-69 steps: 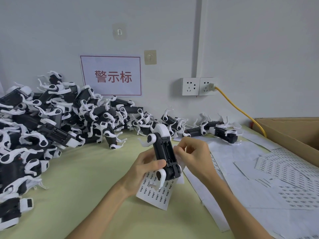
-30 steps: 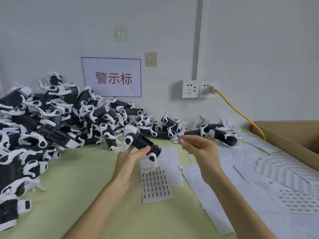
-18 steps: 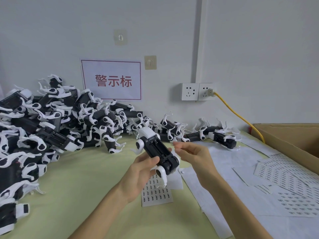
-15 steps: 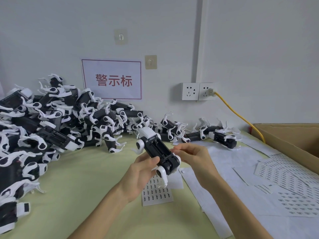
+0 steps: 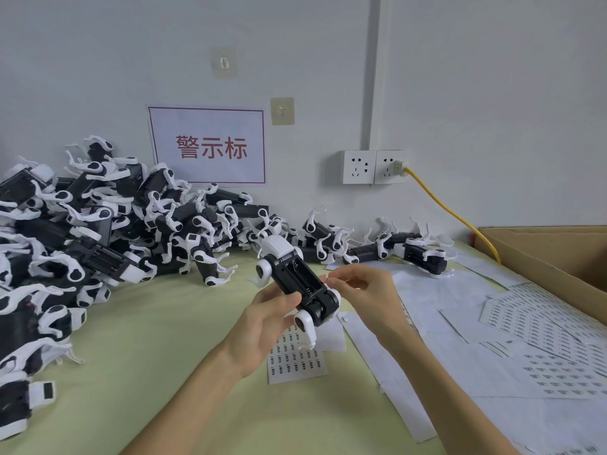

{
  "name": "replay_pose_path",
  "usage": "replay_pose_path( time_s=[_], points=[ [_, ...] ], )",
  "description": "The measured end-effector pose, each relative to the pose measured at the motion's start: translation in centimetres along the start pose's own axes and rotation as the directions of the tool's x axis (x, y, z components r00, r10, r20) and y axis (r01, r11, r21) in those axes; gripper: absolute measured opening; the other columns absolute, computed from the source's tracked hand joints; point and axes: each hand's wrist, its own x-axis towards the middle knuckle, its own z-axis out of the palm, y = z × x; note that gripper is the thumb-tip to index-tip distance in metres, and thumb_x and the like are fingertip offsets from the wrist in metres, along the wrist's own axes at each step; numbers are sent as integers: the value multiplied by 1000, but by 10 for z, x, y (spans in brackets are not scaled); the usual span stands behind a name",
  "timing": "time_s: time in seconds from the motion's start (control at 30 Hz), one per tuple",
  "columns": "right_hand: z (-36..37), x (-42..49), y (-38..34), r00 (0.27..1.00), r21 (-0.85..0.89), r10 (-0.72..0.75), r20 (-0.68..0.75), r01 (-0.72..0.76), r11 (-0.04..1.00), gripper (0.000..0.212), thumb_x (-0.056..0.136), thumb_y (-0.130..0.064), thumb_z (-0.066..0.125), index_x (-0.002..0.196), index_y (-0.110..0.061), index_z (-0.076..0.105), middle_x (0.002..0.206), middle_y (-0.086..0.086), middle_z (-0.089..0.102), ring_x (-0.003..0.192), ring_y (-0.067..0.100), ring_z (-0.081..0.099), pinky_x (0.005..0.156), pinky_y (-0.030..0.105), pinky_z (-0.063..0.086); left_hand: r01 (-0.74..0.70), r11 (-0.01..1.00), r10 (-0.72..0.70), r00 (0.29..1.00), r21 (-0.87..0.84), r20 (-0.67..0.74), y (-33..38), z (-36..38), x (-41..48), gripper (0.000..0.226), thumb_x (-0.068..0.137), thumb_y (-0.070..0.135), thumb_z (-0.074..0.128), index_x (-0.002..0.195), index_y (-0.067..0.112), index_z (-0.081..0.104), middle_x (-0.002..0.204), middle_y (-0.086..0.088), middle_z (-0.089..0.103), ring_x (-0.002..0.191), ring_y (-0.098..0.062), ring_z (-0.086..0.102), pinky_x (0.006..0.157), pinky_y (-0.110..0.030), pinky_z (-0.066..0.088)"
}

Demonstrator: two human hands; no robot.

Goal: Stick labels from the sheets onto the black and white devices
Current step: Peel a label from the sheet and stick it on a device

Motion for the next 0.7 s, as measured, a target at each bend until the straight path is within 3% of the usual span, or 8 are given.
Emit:
replay_pose_path(
  time_s=[0.17,0.3,0.37,0.43,0.5,0.57,0.63,0.7],
  points=[
    [1,-1,0,999,-111,-29,-14,27,993,15,86,-10,78,77,-21,75,78,-12,74,71,5,66,65,17,52,-1,1000,1,1000,12,-8,-5,-3,1,45,77,30,74,118,10,73,134,-19,66,124,-30,63,96,-34,54],
    [6,-5,-1,992,-190,-106,-63,93,977,18,88,-9,72,77,-22,71,81,-20,69,73,1,63,63,14,47,14,992,-6,998,128,-69,-5,-2,1,40,76,38,76,111,19,74,119,-10,73,110,-22,68,95,-35,51],
    [4,-5,-3,990,-113,-92,-109,80,990,15,92,-11,70,83,-24,71,83,-18,72,74,3,66,67,15,48,41,988,-16,987,152,-162,-3,-4,2,31,75,40,78,104,27,76,116,-3,75,106,-16,67,93,-36,47],
    [-2,-5,-5,995,56,-56,-81,61,997,12,94,-19,71,103,-27,70,93,-12,76,83,6,71,77,23,51,74,994,-52,970,84,-236,-3,-7,2,26,74,40,79,96,27,74,103,-1,73,91,-16,67,82,-32,47],
    [-5,-7,-9,999,155,-35,40,28,988,45,88,-36,76,129,-36,57,109,-11,76,100,7,71,87,28,51,93,996,-89,963,2,-253,-2,-8,3,32,74,40,81,100,24,69,93,-2,67,79,-16,66,77,-31,46],
    [-1,-10,-10,989,94,-48,143,34,995,79,78,-45,81,145,-42,40,120,-16,71,113,4,66,94,28,51,113,993,-117,964,-27,-241,-3,-8,3,32,77,42,81,102,25,71,90,0,68,79,-17,67,76,-30,47],
    [8,-13,-9,980,29,-67,189,62,998,94,75,-44,87,150,-44,31,125,-16,68,118,1,62,99,26,49,137,990,-141,968,-30,-209,-3,-8,3,25,83,43,79,102,28,74,94,2,70,79,-15,66,76,-29,48],
    [12,-15,-10,981,12,-79,177,78,997,93,78,-36,88,151,-44,29,127,-14,68,119,0,61,102,27,48,156,987,-163,965,-47,-204,-3,-9,3,14,89,43,77,97,31,77,95,4,71,77,-11,64,74,-26,48]
  ],
)
